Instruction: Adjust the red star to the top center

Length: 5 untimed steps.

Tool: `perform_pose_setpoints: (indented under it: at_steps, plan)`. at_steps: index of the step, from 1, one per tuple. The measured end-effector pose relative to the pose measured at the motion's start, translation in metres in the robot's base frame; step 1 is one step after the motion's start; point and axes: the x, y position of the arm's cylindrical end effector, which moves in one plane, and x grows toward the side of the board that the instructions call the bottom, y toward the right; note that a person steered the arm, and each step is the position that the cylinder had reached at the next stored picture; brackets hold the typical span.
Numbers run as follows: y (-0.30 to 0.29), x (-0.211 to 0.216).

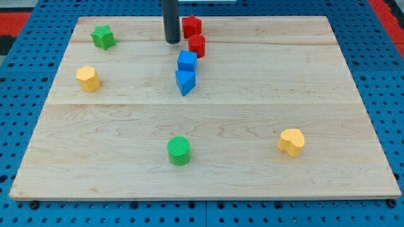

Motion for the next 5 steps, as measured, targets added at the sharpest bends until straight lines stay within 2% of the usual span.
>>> perform_pose_setpoints:
  at_steps: [1,2,3,5]
  plan:
    - [-0.013,-0.032]
    - [0.012,-0.046]
    - [0.042,-0.046]
    - [0.023,-0.045]
